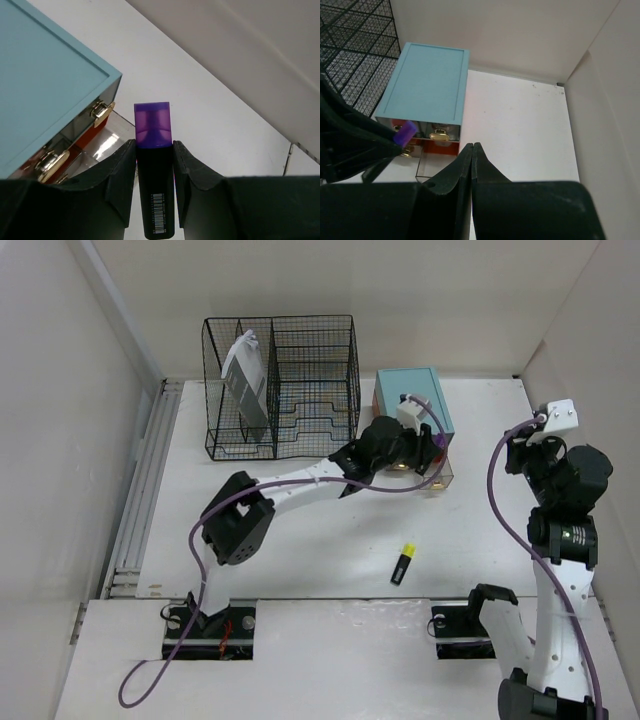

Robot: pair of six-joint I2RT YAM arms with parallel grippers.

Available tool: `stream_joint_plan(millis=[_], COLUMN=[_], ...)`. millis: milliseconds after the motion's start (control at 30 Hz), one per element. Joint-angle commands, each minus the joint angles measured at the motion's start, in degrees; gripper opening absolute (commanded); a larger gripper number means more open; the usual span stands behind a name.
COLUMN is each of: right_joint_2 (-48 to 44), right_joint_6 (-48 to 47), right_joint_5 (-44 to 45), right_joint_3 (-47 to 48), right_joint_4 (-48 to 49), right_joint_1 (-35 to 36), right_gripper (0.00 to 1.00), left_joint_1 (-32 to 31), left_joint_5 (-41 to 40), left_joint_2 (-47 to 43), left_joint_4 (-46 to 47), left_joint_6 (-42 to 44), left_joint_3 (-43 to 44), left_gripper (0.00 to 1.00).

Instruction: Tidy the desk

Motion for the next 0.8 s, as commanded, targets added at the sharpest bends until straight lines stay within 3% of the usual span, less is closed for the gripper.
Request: stream_joint_plan(millis=[0, 200, 767], right_joint_2=[-0.2, 0.4, 4.0], right_joint_6=[1.1, 0.5, -0.5], right_joint_5=[0.9, 0.9, 2.6], right_joint_3=[0.1, 0.1, 1.2], right_joint_4=[2.9, 2.4, 0.5], right_joint_1=[-0.2, -0.2, -0.2], right_gripper=[0.03, 0.03, 0.02], left_joint_1=[1.2, 2.2, 5.6], left_joint_5=[9.6, 15.3, 19.6], left_joint_2=[4.0, 9.0, 17.6], left_joint_4=[4.5, 9.2, 10.6], left_joint_6=[-0.9, -1.5, -2.5], left_joint_3=[4.3, 8.0, 18.0], left_gripper=[0.06, 0.05, 0.04])
